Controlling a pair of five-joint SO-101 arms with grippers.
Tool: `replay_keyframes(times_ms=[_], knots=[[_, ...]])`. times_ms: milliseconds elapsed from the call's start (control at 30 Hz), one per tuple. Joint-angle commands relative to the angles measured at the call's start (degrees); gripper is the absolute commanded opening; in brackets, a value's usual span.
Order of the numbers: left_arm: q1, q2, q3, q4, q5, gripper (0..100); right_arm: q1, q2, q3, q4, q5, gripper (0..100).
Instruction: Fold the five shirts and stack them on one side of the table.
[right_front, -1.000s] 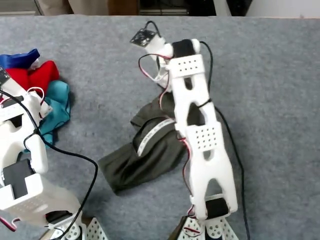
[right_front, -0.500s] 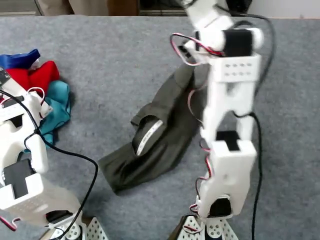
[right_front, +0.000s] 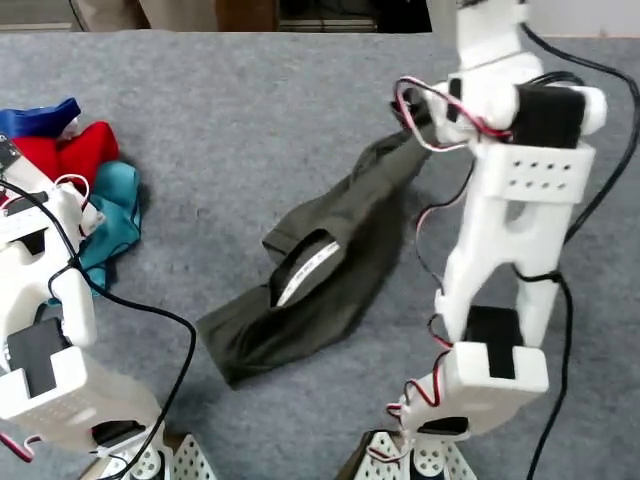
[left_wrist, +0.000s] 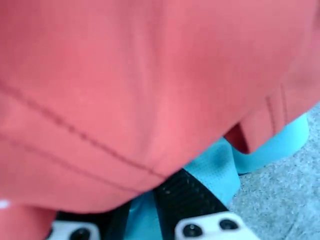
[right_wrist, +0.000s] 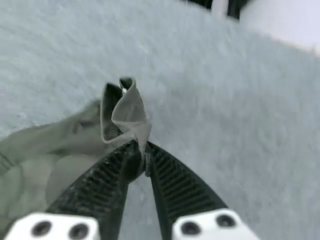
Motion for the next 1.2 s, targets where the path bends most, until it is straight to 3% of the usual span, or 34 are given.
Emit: replay_keyframes(times_ms=[0,100,267,433,633,800,1033,1167], knots=[[0.53,-0.48,-0.26,-0.88,-0.18,2,4.44,-3.21,4.97,1.58,6.77,0.5],[1.05,-0.13,0.44,-0.62,-0.26,2,8.22,-3.91,15.16,2.81,10.46,0.5],[7.30,-0.22,-2.37,5.19,-0.44,2,19.65,-11.21,32.66,-7.56,14.95,0.5],[18.73,0.84,-12.22,18.20,-0.35,2,27.56,-20.79,55.25,-17.85,23.12,0.5],[31.91,4.00,-24.88,26.46,-0.09,2,35.21,-27.82,79.96,-35.34,29.71,0.5],[39.91,8.48,-34.37,32.18,0.00,2,40.04,-25.80,89.36,-50.20,29.80,0.5],[48.35,15.52,-42.11,36.66,2.46,4,39.25,-18.07,95.78,-69.80,20.31,0.5],[50.73,18.42,-43.52,38.15,4.66,9,38.81,-16.84,96.75,-73.58,20.13,0.5]])
